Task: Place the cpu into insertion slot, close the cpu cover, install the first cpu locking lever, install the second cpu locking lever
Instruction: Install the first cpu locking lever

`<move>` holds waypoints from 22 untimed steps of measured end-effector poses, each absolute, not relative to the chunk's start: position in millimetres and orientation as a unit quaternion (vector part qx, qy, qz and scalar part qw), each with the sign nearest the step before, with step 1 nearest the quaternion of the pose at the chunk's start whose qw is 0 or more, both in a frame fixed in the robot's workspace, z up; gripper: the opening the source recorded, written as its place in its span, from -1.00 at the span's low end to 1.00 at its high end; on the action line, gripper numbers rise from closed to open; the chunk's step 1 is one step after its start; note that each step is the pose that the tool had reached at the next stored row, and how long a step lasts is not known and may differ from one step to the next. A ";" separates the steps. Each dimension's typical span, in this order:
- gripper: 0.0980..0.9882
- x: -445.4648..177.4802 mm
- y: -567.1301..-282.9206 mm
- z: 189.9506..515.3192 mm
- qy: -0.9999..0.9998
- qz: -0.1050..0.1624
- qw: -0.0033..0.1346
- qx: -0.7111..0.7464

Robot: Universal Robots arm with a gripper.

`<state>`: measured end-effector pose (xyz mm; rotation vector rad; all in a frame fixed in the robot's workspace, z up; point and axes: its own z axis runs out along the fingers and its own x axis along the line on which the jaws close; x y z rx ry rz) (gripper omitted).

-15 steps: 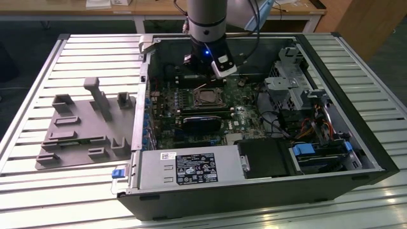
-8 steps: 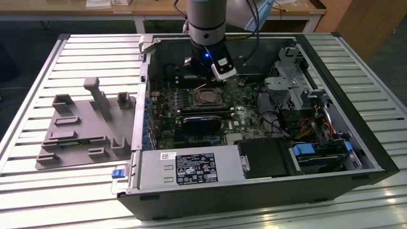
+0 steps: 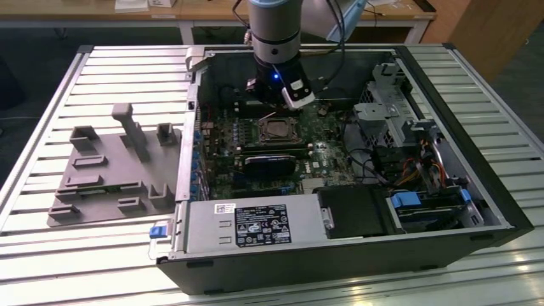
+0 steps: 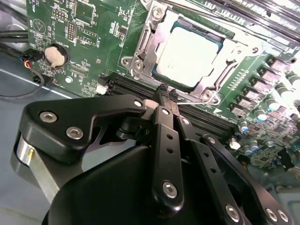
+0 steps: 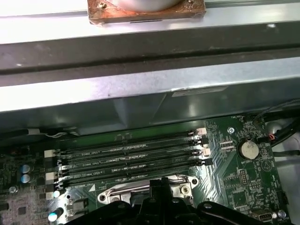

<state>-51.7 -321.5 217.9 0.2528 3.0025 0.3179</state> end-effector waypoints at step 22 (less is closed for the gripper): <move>-0.99 -58.5 -308.8 211.1 0.988 0.100 0.090 0.080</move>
